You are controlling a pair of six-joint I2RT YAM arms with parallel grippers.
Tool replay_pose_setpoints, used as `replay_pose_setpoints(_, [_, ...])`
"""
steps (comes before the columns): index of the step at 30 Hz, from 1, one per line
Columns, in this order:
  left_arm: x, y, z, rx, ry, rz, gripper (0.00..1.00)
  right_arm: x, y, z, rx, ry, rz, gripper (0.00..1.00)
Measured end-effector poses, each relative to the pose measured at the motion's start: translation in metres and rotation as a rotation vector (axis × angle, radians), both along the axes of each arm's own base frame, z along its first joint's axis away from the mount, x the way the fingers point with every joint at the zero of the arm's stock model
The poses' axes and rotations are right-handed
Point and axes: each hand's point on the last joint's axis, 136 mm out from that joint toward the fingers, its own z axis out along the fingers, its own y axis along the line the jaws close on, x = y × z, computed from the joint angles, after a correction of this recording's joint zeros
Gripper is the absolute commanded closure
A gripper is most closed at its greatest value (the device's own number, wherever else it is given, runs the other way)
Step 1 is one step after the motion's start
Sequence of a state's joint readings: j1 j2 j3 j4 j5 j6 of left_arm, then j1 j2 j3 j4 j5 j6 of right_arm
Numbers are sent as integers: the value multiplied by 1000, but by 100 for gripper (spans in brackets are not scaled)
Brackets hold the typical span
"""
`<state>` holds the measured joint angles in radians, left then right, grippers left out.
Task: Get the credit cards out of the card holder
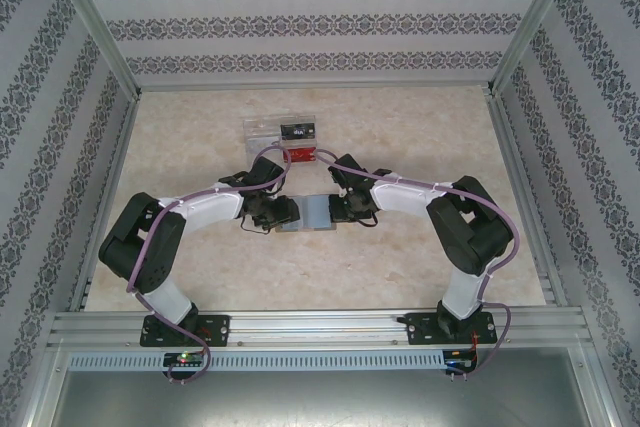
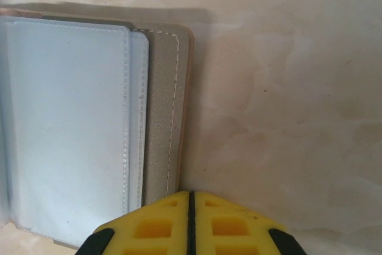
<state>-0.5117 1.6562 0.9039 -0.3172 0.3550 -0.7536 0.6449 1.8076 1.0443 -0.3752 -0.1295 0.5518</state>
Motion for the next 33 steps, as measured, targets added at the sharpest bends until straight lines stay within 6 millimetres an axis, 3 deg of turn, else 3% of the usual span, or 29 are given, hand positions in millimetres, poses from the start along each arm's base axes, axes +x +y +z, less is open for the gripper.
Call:
replay_pose_setpoints(19, [5, -29, 24, -138, -52, -75, 62, 0, 0, 0, -3, 6, -3, 100])
replay_pose_setpoints(33, [3, 12, 13, 86, -55, 11, 64, 0, 0, 0, -3, 7, -3, 100])
